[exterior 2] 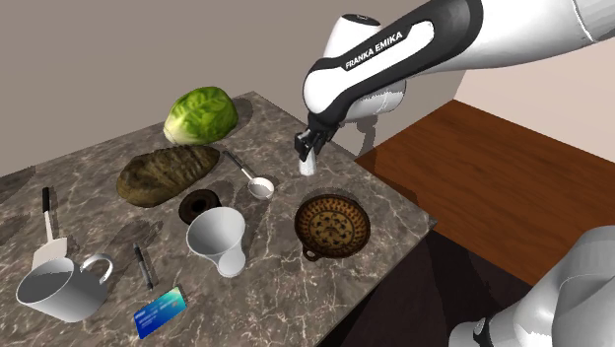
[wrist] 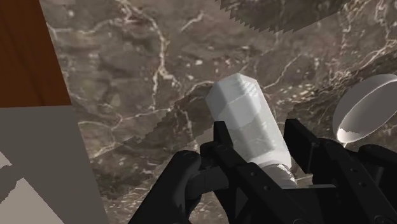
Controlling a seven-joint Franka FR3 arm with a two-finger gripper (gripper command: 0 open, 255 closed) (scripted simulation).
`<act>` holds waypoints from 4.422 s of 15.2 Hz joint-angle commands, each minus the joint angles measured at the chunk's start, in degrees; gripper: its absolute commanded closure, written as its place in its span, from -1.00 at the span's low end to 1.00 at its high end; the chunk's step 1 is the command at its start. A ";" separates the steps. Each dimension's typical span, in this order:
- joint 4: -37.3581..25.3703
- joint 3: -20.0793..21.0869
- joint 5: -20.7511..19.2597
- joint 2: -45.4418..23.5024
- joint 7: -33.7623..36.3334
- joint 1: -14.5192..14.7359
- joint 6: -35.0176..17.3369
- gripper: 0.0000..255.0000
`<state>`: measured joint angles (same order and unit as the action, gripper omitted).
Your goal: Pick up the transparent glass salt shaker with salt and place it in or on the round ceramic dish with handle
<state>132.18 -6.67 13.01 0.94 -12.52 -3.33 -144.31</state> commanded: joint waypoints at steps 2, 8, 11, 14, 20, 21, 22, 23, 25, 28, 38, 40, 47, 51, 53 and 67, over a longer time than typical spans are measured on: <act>-1.01 -0.04 -0.86 1.23 0.84 -0.08 2.19 1.00; -3.22 -0.04 -2.30 3.64 2.30 -0.26 6.69 1.00; -4.49 -0.02 -2.89 4.67 2.93 -0.34 8.95 1.00; -5.87 0.00 -3.40 5.59 3.51 -0.42 11.21 1.00; -8.47 0.04 -4.13 6.91 4.37 -0.53 15.07 1.00; -6.27 0.47 -4.51 9.04 5.20 -0.34 14.88 1.00; -4.13 0.93 -4.87 11.17 6.04 -0.16 14.76 1.00; -2.06 1.42 -5.19 13.31 6.88 -0.01 14.72 1.00; 1.92 2.50 -5.69 17.59 8.58 0.27 14.84 1.00; 7.43 4.28 -6.08 24.09 11.15 0.71 15.56 1.00; 21.52 10.25 -4.57 43.01 18.60 3.19 19.68 1.00; 22.87 10.31 -4.40 42.66 18.45 3.28 17.99 1.00; 27.25 10.51 -3.74 40.78 17.86 3.64 11.74 1.00; 29.52 10.60 -3.29 39.21 17.47 3.90 7.92 1.00; 30.09 10.62 -3.16 38.74 17.36 3.98 6.87 1.00; 29.27 10.45 -3.49 40.58 17.49 3.76 9.54 -1.00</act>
<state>161.83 3.83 9.66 40.52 4.87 0.51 -136.21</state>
